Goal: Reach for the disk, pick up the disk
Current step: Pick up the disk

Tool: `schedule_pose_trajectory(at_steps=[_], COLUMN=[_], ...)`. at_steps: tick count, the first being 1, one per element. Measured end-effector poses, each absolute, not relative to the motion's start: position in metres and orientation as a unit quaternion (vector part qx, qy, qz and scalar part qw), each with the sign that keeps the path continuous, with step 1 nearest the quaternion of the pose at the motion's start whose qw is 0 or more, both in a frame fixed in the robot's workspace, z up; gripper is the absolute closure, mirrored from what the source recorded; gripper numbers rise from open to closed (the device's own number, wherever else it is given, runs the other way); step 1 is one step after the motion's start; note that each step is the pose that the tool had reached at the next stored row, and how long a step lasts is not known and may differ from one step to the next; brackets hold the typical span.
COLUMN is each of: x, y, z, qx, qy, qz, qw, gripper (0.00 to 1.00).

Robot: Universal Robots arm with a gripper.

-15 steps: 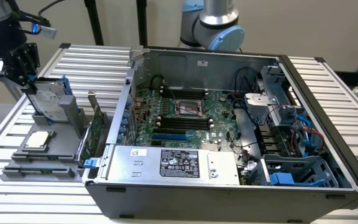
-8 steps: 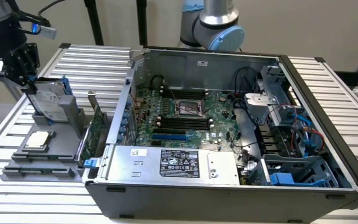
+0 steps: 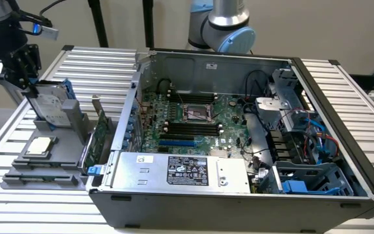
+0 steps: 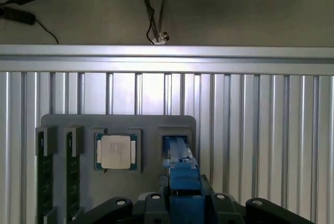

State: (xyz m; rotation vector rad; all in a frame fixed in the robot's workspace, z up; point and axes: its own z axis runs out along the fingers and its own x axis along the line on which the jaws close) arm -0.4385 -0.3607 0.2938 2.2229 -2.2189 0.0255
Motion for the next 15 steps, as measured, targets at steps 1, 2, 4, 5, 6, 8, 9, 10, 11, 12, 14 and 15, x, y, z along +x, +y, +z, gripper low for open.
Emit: schedule_pose_trajectory(at_steps=[1,2,4,5,6,8,9,10,11,12,14,15], x=[-0.439,-0.439,-0.439,-0.439,-0.439,-0.438,-0.438,-0.438,-0.438,-0.438,-0.438,-0.437], y=[-0.361,-0.361,-0.361,-0.361,-0.361,-0.361,-0.361,-0.361,-0.361,-0.361,-0.361,-0.361], z=[0.295,0.297,0.302,0.305,0.308,0.315,0.32,0.324,0.329,0.333,0.342,0.347], qx=[0.708,0.708,0.708,0.708,0.708,0.708,0.708,0.708,0.708,0.708,0.708,0.708], qy=[-0.706,-0.706,-0.706,-0.706,-0.706,-0.706,-0.706,-0.706,-0.706,-0.706,-0.706,-0.706], qz=[0.008,0.008,0.008,0.008,0.008,0.008,0.008,0.008,0.008,0.008,0.008,0.008], qw=[0.0,0.0,0.0,0.0,0.0,0.0,0.0,0.0,0.0,0.0,0.0,0.0], gripper=[0.68,0.68,0.68,0.68,0.68,0.68,0.68,0.68,0.68,0.68,0.68,0.68])
